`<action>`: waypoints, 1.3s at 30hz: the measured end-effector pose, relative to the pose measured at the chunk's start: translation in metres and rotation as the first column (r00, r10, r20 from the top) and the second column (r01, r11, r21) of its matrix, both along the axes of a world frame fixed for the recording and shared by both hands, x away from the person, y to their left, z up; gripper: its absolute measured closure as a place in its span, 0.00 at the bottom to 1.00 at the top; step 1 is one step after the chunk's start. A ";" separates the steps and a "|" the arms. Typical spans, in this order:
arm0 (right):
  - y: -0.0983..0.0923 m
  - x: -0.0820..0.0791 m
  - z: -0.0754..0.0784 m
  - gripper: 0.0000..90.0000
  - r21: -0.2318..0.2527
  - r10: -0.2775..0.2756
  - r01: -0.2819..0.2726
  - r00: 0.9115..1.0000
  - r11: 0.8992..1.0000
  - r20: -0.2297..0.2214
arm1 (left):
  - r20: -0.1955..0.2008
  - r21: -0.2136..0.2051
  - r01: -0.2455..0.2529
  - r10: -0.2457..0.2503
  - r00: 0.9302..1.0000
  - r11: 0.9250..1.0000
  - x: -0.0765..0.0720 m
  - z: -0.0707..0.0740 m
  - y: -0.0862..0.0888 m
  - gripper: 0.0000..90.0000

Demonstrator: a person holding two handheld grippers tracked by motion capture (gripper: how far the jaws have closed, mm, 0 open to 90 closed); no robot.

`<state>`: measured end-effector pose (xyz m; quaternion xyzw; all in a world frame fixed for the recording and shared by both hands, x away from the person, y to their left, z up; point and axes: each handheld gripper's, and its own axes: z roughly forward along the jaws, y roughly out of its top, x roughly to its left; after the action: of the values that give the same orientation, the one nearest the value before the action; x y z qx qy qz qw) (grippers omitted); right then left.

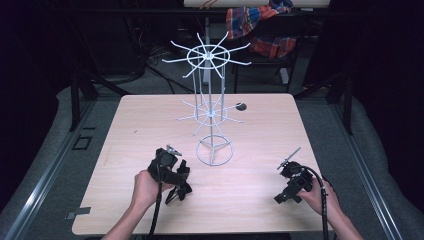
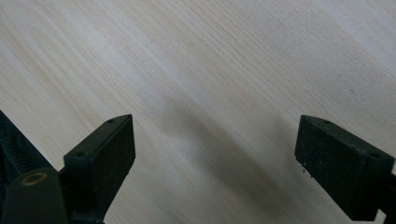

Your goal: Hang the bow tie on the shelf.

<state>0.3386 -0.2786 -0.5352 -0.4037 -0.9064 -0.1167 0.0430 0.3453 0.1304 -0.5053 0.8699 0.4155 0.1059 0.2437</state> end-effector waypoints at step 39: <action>-0.002 0.004 0.004 0.13 -0.042 0.056 -0.057 0.998 0.997 -0.024 | 0.052 -0.027 0.051 -0.049 0.997 0.998 -0.006 0.011 0.005 0.95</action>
<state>0.3422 -0.2806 -0.5312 -0.3800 -0.9192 -0.0915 0.0478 0.3389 0.1354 -0.4941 0.8736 0.3886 0.1159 0.2691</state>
